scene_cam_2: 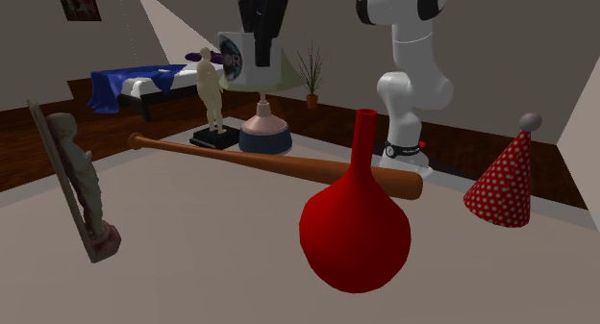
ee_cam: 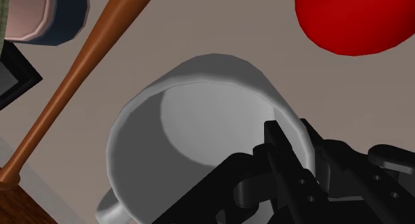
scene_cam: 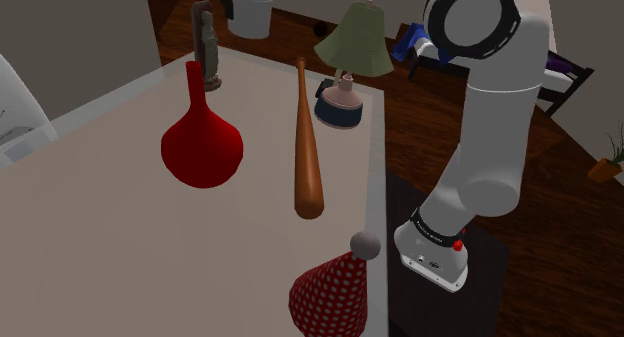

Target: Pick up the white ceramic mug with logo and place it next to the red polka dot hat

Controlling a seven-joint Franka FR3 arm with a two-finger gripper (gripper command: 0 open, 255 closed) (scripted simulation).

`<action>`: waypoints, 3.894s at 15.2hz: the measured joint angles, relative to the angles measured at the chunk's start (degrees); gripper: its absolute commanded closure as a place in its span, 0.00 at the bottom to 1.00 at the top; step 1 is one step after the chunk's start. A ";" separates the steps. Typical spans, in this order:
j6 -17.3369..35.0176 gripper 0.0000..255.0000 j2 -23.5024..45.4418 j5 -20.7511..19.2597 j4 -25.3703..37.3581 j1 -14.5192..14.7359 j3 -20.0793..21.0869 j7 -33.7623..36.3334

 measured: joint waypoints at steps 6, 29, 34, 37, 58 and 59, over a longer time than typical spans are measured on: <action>4.75 1.00 -10.82 0.97 -15.81 3.07 2.18 6.29; 6.43 1.00 -22.89 2.95 -31.26 18.10 15.64 35.39; 4.93 1.00 -20.57 1.95 -28.17 22.04 19.33 42.83; 4.04 1.00 -18.18 0.79 -25.54 24.73 21.49 47.45; 16.92 1.00 -17.69 0.50 -38.50 27.60 23.79 54.11; 17.72 1.00 -17.75 0.52 -39.36 27.54 23.75 54.10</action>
